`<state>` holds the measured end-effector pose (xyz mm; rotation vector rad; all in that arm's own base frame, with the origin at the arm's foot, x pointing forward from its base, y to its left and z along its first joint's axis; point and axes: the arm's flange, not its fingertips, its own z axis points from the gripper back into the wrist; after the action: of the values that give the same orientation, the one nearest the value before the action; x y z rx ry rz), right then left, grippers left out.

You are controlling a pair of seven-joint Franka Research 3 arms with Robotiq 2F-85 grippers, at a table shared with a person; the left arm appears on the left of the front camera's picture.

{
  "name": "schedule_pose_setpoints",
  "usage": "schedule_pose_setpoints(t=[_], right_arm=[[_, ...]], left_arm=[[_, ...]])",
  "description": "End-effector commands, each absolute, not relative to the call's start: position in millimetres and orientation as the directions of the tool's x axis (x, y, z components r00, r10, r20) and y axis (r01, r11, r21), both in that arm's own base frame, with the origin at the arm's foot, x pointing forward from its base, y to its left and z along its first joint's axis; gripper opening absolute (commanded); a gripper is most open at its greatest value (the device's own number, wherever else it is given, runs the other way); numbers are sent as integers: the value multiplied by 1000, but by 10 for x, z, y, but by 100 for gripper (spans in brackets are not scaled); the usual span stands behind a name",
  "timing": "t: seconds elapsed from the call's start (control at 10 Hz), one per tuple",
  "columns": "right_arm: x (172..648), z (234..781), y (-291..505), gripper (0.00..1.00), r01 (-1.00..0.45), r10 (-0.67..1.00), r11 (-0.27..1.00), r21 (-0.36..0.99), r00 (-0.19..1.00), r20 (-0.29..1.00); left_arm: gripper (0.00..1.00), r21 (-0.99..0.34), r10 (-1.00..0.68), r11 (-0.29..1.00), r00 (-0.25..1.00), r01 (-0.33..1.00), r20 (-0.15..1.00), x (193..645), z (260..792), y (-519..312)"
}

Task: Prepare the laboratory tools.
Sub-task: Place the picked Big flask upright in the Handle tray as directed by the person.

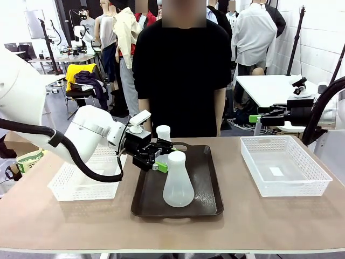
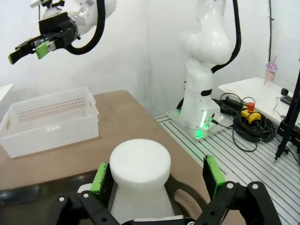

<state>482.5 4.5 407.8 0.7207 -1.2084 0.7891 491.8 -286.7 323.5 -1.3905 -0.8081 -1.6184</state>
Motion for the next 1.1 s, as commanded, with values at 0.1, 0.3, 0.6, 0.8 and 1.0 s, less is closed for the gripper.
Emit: schedule_pose_setpoints(t=[0.1, 0.3, 0.6, 0.8, 1.0], right_arm=[[4808, 4080, 52, 100, -830, 141, 553, 77, 184, 973], [4808, 4080, 52, 100, -830, 141, 553, 77, 184, 973], [4808, 4080, 52, 100, -830, 141, 553, 77, 184, 973], [4808, 4080, 52, 100, -830, 141, 553, 77, 184, 973], [4808, 4080, 52, 100, -830, 141, 553, 77, 184, 973]], left_arm=[[100, -30, -205, -418, -62, 908, 977, 4913, 3268, -2824], [100, -42, -197, -427, -48, 903, 979, 4933, 3232, -2844], [100, -42, -197, -427, -48, 903, 979, 4933, 3232, -2844], [100, -42, -197, -427, -48, 903, 979, 4933, 3232, -2844], [100, -42, -197, -427, -48, 903, 979, 4933, 3232, -2844]])
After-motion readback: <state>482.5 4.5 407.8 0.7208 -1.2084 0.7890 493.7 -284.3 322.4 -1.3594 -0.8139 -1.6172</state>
